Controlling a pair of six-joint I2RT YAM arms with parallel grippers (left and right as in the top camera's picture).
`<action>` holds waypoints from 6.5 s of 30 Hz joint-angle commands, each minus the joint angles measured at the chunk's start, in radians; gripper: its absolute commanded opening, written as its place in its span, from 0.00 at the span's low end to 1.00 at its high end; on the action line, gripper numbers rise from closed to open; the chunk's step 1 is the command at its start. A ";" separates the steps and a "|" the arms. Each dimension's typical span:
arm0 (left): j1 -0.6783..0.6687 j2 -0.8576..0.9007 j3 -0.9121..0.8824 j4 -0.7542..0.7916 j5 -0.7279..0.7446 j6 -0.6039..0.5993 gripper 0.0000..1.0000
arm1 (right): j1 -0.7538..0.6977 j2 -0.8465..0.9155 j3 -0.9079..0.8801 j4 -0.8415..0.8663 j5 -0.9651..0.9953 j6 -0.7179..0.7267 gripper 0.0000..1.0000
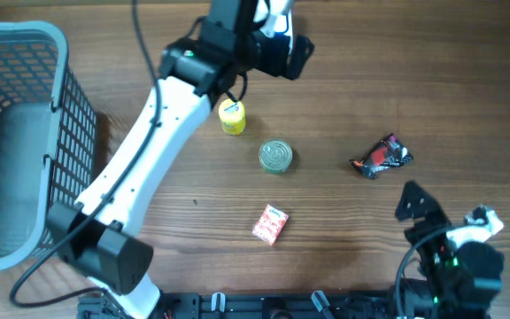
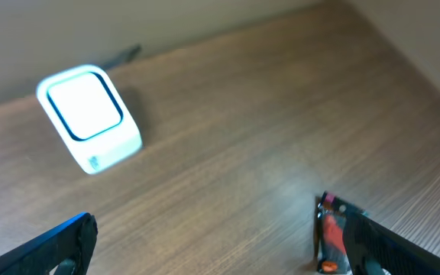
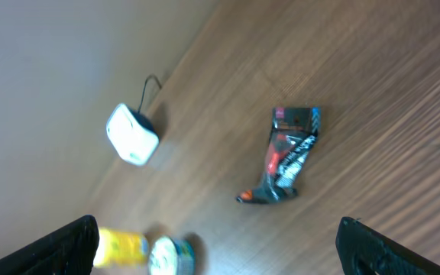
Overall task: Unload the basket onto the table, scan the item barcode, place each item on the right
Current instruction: 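Grasp the hex wrench pack on the table with the right gripper, then carry the hex wrench pack to the right table edge and release, then reach the right gripper to the silver tin can and grasp it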
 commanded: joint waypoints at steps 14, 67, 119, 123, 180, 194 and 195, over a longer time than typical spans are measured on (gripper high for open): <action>0.030 -0.017 0.004 -0.055 -0.072 0.009 1.00 | -0.005 1.201 0.090 0.500 -0.209 0.164 0.93; -0.005 -0.016 0.003 -0.095 -0.277 -0.055 1.00 | -0.539 1.213 0.090 0.953 -0.019 -0.011 0.05; 0.233 -0.275 0.000 -0.343 -0.559 -0.461 1.00 | 0.172 1.272 0.660 0.135 -0.424 -0.972 1.00; 0.166 -0.283 0.000 -0.294 -0.512 -0.356 1.00 | 0.219 1.424 0.852 0.128 -0.347 -1.134 1.00; 0.259 -0.372 0.000 -0.314 -0.663 -0.307 1.00 | 0.723 2.046 0.995 -0.002 0.040 -1.058 0.57; 0.259 -0.372 0.000 -0.357 -0.662 -0.308 1.00 | 0.717 2.046 0.995 -0.072 -0.221 -0.195 0.52; 0.259 -0.372 0.000 -0.361 -0.662 -0.308 1.00 | 0.713 2.046 0.995 -0.074 -0.274 -0.204 0.51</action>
